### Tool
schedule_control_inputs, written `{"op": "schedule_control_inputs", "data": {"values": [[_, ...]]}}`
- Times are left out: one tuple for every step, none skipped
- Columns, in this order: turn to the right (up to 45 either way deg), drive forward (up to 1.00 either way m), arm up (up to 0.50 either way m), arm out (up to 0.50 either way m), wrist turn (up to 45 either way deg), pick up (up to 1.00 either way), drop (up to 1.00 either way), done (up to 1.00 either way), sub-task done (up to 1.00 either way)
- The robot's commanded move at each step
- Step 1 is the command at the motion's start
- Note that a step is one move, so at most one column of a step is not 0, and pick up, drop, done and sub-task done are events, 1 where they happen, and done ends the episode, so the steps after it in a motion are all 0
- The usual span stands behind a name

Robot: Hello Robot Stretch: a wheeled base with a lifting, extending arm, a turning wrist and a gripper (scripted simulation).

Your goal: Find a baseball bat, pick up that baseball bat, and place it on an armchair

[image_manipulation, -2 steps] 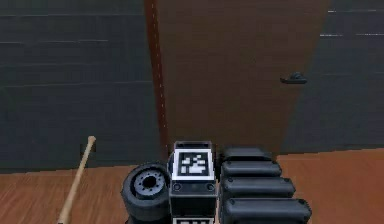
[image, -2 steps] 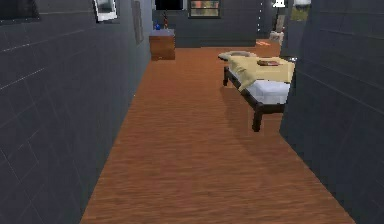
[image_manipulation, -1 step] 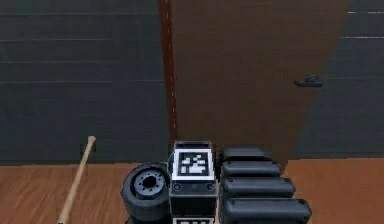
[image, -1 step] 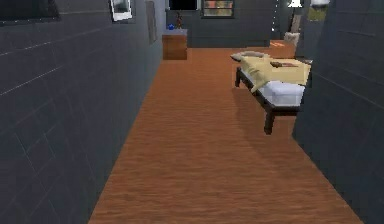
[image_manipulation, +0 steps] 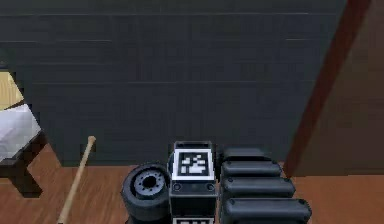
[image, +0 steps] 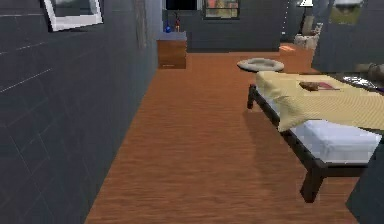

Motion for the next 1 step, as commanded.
{"op": "schedule_control_inputs", "data": {"values": [[0.0, 1.00, 0.00, 0.00, 0.0, 0.00, 0.00, 0.00, 0.00]]}}
